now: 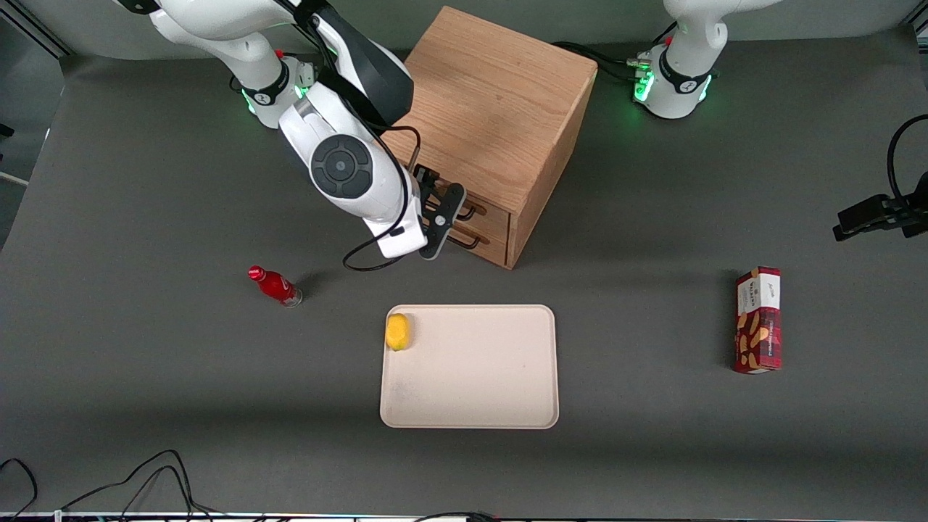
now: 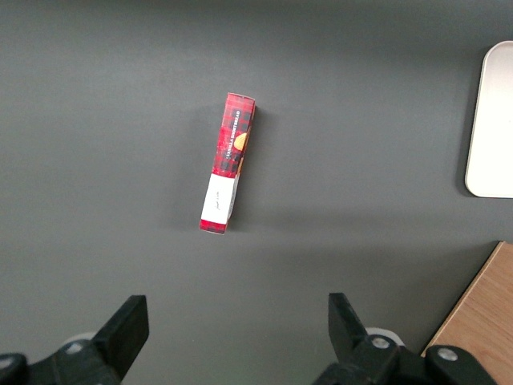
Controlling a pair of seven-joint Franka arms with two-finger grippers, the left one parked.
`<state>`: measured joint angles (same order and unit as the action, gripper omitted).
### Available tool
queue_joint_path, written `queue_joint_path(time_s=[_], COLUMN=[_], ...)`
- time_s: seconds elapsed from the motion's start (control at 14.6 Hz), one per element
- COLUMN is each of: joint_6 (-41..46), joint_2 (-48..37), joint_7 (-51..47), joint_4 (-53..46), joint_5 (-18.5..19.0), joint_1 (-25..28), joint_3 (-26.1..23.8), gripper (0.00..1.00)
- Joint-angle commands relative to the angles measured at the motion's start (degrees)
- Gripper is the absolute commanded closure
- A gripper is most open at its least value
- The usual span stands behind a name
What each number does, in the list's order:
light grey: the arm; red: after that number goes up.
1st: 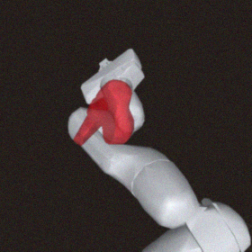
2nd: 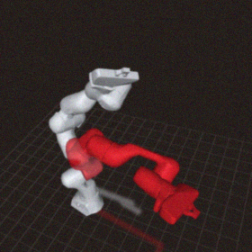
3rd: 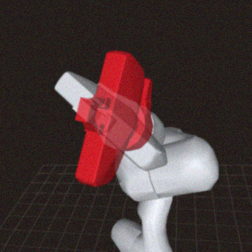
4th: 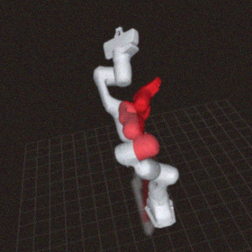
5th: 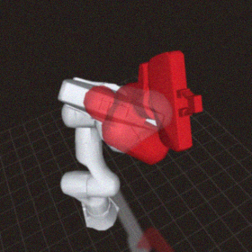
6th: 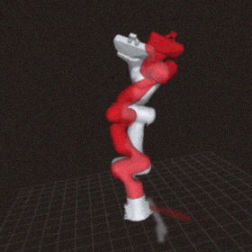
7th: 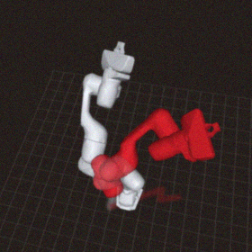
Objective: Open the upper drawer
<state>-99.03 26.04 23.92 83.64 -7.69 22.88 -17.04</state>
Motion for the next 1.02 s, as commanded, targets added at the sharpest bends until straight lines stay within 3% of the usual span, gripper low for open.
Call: queue_joint_path(time_s=[0.0,0.2,0.96], joint_6=[-0.9,-1.1,-4.2], joint_2=[-0.7,-0.8,1.3], joint_7=[0.4,0.4,0.5], joint_4=[1.4,1.9,2.1], joint_5=[-0.5,-2.9,-2.8], joint_1=[-0.6,-1.0,-1.2], joint_3=[-0.5,-0.4,-0.1], gripper=[0.00,0.00,0.00])
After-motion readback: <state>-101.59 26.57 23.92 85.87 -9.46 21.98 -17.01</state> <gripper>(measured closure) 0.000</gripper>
